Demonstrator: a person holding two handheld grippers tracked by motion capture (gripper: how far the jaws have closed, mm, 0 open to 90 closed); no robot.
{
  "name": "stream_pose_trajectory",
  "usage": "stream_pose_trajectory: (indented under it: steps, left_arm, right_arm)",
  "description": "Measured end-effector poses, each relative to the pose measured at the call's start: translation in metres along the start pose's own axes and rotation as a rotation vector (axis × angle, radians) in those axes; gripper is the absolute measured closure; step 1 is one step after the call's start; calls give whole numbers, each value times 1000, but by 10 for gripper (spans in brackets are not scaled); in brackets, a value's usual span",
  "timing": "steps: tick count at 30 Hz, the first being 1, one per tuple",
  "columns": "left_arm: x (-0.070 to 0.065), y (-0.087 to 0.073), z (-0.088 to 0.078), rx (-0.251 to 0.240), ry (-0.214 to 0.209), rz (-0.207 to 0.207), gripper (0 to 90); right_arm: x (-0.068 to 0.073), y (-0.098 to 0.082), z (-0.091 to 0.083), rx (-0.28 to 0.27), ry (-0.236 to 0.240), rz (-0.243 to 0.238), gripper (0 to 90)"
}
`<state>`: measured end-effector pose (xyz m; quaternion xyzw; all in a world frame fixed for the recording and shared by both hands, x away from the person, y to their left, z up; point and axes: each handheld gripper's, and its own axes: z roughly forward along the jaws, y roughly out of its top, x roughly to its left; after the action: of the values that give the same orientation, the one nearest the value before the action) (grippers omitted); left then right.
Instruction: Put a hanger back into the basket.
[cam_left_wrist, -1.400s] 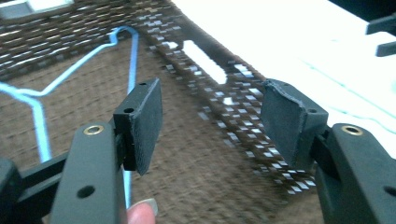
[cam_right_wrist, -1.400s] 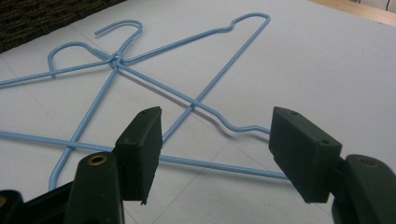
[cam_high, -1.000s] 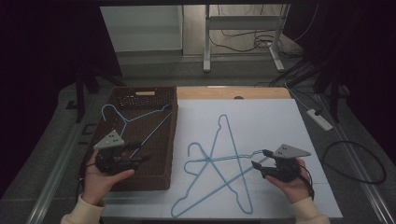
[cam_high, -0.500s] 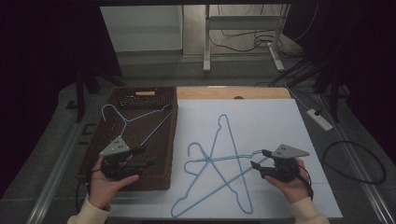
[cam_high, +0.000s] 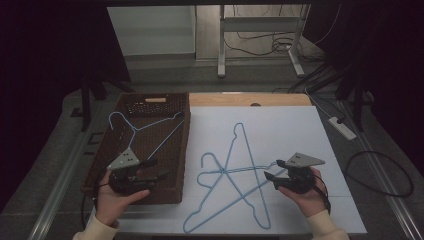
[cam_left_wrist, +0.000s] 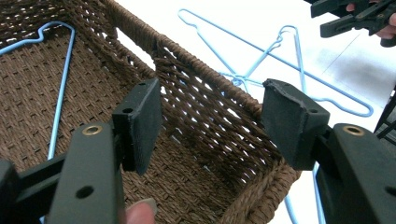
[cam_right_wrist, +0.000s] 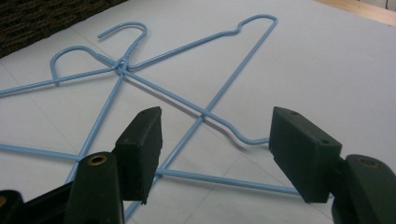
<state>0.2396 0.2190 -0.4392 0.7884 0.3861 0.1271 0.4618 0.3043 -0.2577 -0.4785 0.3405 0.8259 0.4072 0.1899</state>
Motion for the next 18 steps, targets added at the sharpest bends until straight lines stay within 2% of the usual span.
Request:
stream_pose_trajectory:
  steps: [8, 13, 18]
  left_arm:
    - [-1, -1, 1, 9, -5, 2, 382]
    - [-2, -1, 1, 11, -8, 4, 381]
    - [-3, -2, 3, 19, -10, 6, 381]
  right_arm:
    - [5, 13, 12, 53, -1, 24, 341]
    - [16, 31, 24, 90, 42, 25, 327]
    - [26, 52, 47, 146, 93, 27, 342]
